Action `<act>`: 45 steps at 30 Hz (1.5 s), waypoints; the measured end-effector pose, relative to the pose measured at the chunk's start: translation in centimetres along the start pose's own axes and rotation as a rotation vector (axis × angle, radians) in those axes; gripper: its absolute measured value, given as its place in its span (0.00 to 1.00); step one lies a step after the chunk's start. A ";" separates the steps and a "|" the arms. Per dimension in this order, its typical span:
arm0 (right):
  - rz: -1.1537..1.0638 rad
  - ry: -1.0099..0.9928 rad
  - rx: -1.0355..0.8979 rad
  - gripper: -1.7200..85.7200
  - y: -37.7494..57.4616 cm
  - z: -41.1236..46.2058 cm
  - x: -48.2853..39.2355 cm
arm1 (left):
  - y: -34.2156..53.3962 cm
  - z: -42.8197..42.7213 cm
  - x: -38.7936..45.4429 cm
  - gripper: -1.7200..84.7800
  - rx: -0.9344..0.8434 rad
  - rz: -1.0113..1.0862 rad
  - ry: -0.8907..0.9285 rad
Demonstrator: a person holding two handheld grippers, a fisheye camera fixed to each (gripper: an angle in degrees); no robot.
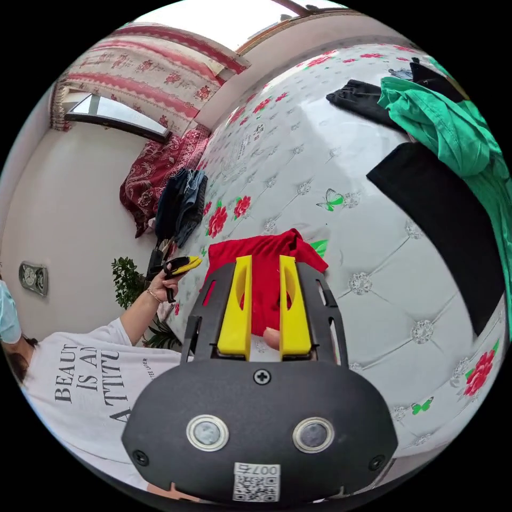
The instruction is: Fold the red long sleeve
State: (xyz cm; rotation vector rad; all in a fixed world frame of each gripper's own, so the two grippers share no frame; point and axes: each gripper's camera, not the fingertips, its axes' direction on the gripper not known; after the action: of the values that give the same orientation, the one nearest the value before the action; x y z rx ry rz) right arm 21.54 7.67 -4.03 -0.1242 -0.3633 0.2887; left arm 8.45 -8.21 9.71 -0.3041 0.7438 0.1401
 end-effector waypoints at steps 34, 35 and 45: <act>-0.721 -0.361 -0.448 0.03 -15.7 20.3 -41.2 | 24.7 -25.4 -2.0 0.08 0.733 0.064 0.116; -0.806 -0.382 -0.476 0.03 -15.5 23.1 -46.9 | 27.5 -27.8 -1.7 0.08 0.835 0.050 0.054; -1.002 -0.034 -0.611 0.08 -3.4 47.3 -64.5 | 38.9 -29.1 -10.7 0.12 1.080 -0.510 -0.454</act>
State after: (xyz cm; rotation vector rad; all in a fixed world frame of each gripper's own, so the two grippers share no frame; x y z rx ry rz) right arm -52.62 -11.66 19.08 -0.5123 -0.4952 -0.8220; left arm -27.15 19.10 -11.80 0.5628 0.1959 -0.6504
